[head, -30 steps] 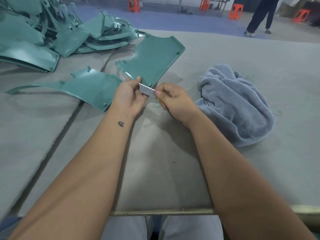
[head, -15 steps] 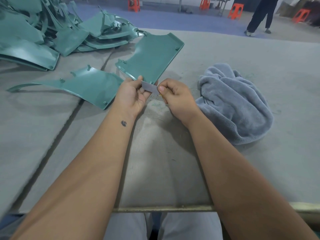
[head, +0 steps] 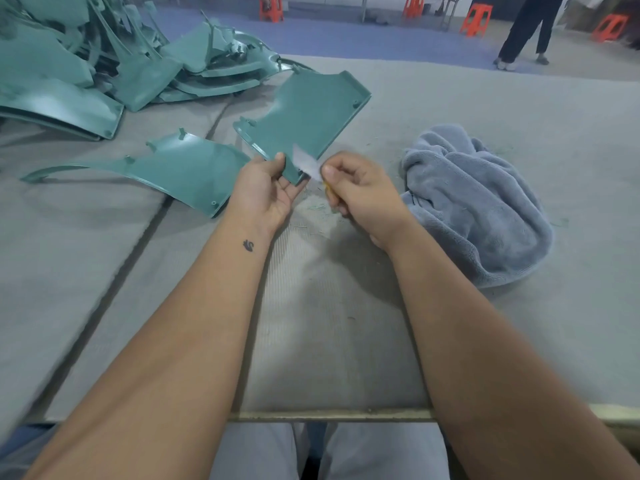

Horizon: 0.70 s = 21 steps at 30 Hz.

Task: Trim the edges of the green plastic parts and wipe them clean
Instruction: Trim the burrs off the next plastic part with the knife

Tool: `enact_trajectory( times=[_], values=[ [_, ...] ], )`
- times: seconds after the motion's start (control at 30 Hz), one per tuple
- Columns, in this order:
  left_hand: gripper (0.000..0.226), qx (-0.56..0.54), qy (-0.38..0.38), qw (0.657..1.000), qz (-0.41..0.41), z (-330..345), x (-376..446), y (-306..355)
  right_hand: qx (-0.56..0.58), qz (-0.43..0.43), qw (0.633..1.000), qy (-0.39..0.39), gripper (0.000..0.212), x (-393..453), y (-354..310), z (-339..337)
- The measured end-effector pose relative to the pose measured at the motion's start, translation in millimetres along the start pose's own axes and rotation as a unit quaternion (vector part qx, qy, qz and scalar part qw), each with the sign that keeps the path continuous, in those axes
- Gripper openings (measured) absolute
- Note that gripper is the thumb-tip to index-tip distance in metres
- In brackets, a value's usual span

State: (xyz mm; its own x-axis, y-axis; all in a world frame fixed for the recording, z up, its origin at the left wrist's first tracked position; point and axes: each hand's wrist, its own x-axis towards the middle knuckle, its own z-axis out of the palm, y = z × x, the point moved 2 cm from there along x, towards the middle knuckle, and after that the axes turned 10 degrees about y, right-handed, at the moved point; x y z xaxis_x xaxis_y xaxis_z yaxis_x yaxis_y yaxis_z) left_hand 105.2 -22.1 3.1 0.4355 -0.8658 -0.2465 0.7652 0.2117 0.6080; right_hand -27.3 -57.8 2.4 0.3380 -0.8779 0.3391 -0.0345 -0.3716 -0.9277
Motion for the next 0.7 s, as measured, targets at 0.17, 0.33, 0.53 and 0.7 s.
enact_trajectory(
  times=[0.17,0.33,0.53,0.7],
  values=[
    [0.018,0.006,0.012,1.000,-0.019,0.3,-0.6,1.5,-0.036,-0.035,0.999,-0.004,0.027,-0.4,-3.7,3.1],
    [0.017,0.012,0.005,1.000,-0.021,0.4,0.7,2.3,-0.034,-0.057,0.997,0.035,0.029,-1.8,-4.4,2.3],
    [0.017,0.005,-0.005,1.000,-0.026,3.4,-2.8,0.4,-0.009,-0.064,0.996,0.064,0.027,-2.7,-6.5,-0.1],
    [0.025,0.079,0.014,0.997,-0.004,-0.7,-6.1,-0.1,0.178,0.029,0.946,0.269,0.027,4.7,-1.8,-25.7]
  ],
)
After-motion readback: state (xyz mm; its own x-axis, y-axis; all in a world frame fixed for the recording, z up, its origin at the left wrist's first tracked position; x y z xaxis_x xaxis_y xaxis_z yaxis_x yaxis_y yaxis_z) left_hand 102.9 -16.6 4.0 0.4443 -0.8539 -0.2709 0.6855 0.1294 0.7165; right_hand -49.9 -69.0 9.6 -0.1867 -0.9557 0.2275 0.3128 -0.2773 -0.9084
